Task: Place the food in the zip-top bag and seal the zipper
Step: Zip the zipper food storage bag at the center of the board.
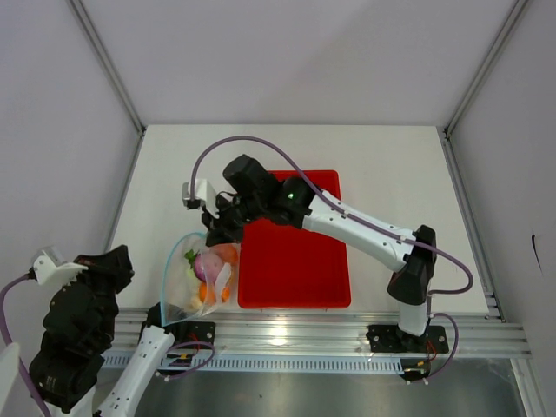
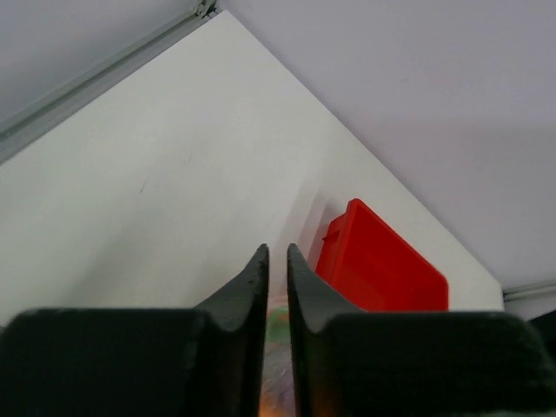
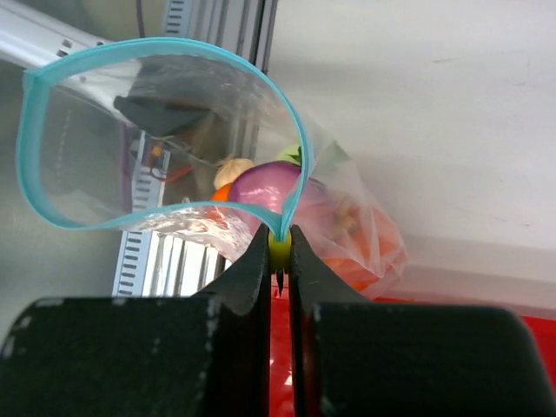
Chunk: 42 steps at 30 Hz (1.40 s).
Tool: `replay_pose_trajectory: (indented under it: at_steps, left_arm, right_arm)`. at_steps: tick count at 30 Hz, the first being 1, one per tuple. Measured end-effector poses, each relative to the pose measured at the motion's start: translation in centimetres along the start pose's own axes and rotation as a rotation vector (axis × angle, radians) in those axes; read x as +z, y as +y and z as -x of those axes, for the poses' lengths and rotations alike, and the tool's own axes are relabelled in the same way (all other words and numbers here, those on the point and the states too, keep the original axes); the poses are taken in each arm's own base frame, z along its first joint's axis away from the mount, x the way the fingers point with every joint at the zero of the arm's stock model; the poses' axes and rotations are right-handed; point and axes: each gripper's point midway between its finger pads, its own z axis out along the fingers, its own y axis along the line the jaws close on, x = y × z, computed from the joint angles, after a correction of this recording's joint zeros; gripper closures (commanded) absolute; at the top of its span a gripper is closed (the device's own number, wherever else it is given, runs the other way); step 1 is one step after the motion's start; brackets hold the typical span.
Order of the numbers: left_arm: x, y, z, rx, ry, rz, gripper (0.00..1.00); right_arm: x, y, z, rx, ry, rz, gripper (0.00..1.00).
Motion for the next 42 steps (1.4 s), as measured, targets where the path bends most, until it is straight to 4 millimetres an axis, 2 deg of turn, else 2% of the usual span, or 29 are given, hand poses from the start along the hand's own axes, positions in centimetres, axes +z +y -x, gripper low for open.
replay_pose_trajectory:
  at_steps: [2, 3, 6, 9, 11, 14, 18, 21, 25, 28, 31, 34, 38, 42]
  left_arm:
    - [-0.2, -0.5, -0.1, 0.029, 0.015, -0.034, 0.63]
    - [-0.3, -1.2, -0.2, 0.046, 0.024, -0.073, 0.46]
    - [-0.7, -4.3, -1.1, 0.116, 0.08, -0.248, 0.21]
    - [-0.6, -6.7, -3.6, 0.205, 0.176, -0.39, 0.15]
    - [0.0, -7.6, -5.8, 0.271, 0.276, -0.435, 0.15]
    - [0.2, -7.8, -7.4, 0.317, 0.339, -0.464, 0.16]
    - [-1.1, -7.9, -6.6, 0.319, 0.294, -0.525, 0.16]
    - [-1.8, -8.8, -5.8, 0.313, 0.266, -0.576, 0.17]
    - [-1.9, -8.9, -6.5, 0.32, 0.292, -0.594, 0.18]
    - [-1.6, -8.7, -7.3, 0.333, 0.317, -0.595, 0.2]
    - [-1.0, -8.3, -8.3, 0.351, 0.343, -0.579, 0.21]
    - [-0.4, -8.0, -9.2, 0.382, 0.372, -0.57, 0.18]
    - [-0.2, -8.3, -10.2, 0.435, 0.417, -0.601, 0.14]
    - [-0.8, -9.2, -10.7, 0.476, 0.437, -0.684, 0.12]
  right_arm:
    - [0.7, -0.4, 0.5, -0.007, -0.004, -0.004, 1.0]
    - [1.1, -0.7, 0.8, -0.012, -0.007, -0.007, 1.0]
    - [2.2, -1.3, 1.2, -0.014, -0.003, -0.012, 1.0]
    - [3.1, -2.0, 1.9, -0.015, 0.0, -0.009, 1.0]
    - [3.5, -2.1, 2.4, -0.025, 0.0, -0.003, 1.0]
    - [3.5, -1.7, 2.4, -0.031, 0.008, 0.012, 1.0]
    - [3.6, -1.8, 2.2, -0.027, 0.014, 0.007, 1.0]
    - [3.5, -2.8, 1.7, 0.008, 0.021, -0.007, 1.0]
    - [3.8, -5.1, -0.6, 0.09, 0.055, -0.027, 1.0]
    - [4.1, -6.1, -3.6, 0.171, 0.095, -0.017, 1.0]
    - [4.7, -6.0, -6.4, 0.245, 0.135, 0.018, 1.0]
    - [5.0, -5.4, -7.9, 0.286, 0.163, 0.046, 1.0]
    - [4.9, -4.9, -7.9, 0.292, 0.159, 0.071, 1.0]
    - [4.0, -4.5, -6.6, 0.274, 0.136, 0.067, 1.0]
